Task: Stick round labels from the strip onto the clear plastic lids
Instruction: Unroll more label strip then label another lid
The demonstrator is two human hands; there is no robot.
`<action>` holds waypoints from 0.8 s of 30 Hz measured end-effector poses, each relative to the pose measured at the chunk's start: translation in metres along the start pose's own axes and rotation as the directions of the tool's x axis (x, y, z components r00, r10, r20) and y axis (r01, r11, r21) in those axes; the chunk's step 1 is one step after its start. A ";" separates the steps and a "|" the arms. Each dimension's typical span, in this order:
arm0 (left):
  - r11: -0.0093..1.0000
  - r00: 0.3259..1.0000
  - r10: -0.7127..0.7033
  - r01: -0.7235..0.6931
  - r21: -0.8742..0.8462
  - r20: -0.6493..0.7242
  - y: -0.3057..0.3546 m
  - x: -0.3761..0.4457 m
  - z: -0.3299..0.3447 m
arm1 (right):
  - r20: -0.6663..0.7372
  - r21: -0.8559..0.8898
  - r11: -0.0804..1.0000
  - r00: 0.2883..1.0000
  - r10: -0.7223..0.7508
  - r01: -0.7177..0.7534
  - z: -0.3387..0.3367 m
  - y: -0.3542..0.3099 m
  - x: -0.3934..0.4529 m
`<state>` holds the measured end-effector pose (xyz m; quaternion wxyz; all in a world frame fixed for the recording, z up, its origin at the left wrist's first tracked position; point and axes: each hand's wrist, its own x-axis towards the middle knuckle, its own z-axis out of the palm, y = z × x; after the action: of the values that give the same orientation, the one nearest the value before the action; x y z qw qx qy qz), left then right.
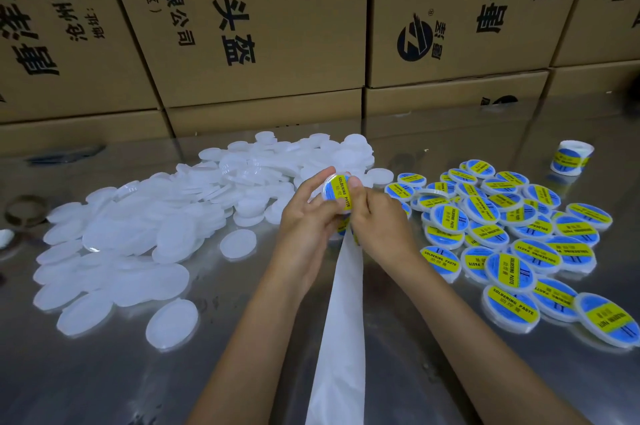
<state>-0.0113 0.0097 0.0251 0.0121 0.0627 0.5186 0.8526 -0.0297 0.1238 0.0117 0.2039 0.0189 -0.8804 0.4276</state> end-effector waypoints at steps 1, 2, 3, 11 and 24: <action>0.991 0.999 0.041 -0.039 0.127 -0.017 -0.001 -0.001 -0.002 | 0.001 -0.004 1.000 1.000 0.005 -0.005 0.000 0.002 0.001; 0.972 0.997 0.078 -0.072 0.222 -0.019 -0.001 -0.001 -0.004 | 0.005 -0.004 1.000 1.000 0.014 -0.014 0.000 0.005 0.000; 0.952 0.994 0.112 -0.102 0.289 -0.017 -0.001 -0.001 -0.006 | 0.010 0.000 1.000 1.000 0.016 -0.016 0.000 0.008 0.000; 0.937 0.974 0.183 -0.133 0.324 -0.131 0.007 -0.004 -0.006 | 0.006 0.198 0.980 1.000 -0.020 0.018 -0.008 0.012 -0.013; 0.982 0.946 0.148 -0.105 0.158 -0.289 0.000 -0.007 0.001 | -0.063 0.059 0.992 0.992 -0.109 0.112 -0.007 0.006 -0.023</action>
<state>-0.0042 0.0104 0.0251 -0.1258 -0.0330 0.5679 0.8127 -0.0071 0.1299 0.0023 0.2527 0.0613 -0.8578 0.4433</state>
